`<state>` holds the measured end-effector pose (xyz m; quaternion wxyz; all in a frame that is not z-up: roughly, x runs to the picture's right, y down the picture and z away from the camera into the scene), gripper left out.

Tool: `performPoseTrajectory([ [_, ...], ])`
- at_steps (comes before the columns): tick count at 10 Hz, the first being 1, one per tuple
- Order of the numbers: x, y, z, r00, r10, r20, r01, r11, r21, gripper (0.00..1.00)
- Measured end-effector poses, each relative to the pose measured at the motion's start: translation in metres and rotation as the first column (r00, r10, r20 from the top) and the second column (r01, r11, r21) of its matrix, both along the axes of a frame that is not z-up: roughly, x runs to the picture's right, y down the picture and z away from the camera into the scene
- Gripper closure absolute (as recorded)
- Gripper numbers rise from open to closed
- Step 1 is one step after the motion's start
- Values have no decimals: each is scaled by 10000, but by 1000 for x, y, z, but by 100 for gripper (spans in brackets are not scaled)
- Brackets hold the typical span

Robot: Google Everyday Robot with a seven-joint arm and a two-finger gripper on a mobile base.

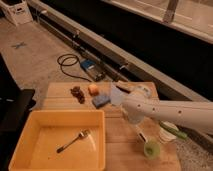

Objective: Wipe tray with brush

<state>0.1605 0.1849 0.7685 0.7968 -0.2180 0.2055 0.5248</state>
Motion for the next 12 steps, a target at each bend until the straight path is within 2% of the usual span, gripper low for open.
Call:
performPoseTrajectory([
  [3, -31, -46, -28, 9960, -286, 847, 203, 9950, 977, 100],
  [5, -58, -74, -48, 9861, -607, 1548, 329, 9838, 1763, 100],
  [6, -72, -79, -55, 9797, -751, 1858, 378, 9798, 1964, 100],
  [7, -101, -87, -65, 9619, -1185, 2465, 596, 9704, 2340, 100],
  [8, -121, -89, -72, 9448, -1499, 2914, 748, 9644, 2537, 100],
  [9, -145, -88, -81, 9157, -1856, 3563, 907, 9595, 2667, 100],
  [12, -203, -63, -106, 8050, -2808, 5226, 1636, 9518, 2593, 100],
])
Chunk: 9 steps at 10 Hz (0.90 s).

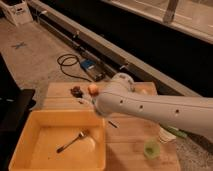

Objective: Wipe tray with brush

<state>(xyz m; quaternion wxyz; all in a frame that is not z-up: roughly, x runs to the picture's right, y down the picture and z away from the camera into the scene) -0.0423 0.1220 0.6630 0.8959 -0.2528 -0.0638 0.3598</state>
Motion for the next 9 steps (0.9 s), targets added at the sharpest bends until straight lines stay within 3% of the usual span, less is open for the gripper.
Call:
performPoseTrajectory([
  [2, -7, 5, -4, 9994, -203, 262, 204, 9998, -55, 100],
  [7, -7, 6, -4, 9994, -237, 261, 239, 9997, -44, 100],
  [9, -26, 9, -5, 9948, -882, 514, 872, 9960, 218, 100],
])
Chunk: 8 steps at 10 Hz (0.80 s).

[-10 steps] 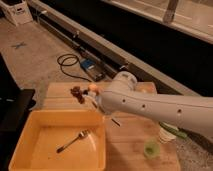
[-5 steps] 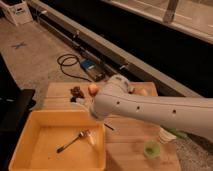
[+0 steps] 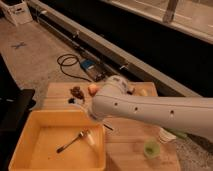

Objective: Wipe tray with brush

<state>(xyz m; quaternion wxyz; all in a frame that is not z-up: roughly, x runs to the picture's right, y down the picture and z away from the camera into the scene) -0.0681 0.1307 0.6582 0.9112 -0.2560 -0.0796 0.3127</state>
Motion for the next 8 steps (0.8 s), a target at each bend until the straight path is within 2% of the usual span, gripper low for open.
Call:
performPoseTrajectory([
  [3, -53, 18, 5, 9945, -863, 585, 870, 9962, -82, 100],
  [5, -83, 38, 13, 9852, -1281, 1143, 1333, 9903, -391, 100],
  [6, -98, 53, 18, 9761, -1548, 1522, 1657, 9843, -613, 100],
  [8, -111, 71, 27, 9643, -1785, 1955, 2012, 9741, -1031, 100],
])
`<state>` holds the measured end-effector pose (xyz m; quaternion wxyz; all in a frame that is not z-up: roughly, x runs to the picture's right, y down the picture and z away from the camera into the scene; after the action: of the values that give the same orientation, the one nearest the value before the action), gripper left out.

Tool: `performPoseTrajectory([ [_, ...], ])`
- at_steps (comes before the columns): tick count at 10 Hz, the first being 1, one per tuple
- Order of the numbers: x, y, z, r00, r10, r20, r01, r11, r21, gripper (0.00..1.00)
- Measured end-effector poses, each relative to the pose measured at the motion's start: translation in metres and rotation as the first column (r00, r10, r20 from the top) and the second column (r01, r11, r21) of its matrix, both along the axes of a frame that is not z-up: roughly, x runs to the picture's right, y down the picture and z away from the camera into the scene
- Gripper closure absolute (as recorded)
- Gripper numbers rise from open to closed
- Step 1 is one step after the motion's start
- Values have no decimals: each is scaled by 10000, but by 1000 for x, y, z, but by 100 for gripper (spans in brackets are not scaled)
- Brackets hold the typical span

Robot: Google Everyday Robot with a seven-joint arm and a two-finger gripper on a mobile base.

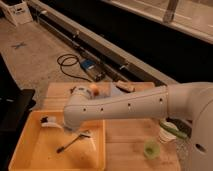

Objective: Wipe tray with brush

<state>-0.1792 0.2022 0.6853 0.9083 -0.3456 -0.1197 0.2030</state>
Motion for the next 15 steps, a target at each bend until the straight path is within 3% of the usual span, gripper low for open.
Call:
performPoseTrajectory([
  [2, -10, 22, 12, 9994, -214, 272, 231, 9976, -650, 100],
  [5, -14, 53, 23, 9978, -445, 487, 520, 9849, -1653, 100],
  [10, -13, 52, 25, 9975, -570, 428, 634, 9839, -1671, 100],
  [15, -26, 80, 52, 9964, -653, 537, 761, 9697, -2323, 100],
])
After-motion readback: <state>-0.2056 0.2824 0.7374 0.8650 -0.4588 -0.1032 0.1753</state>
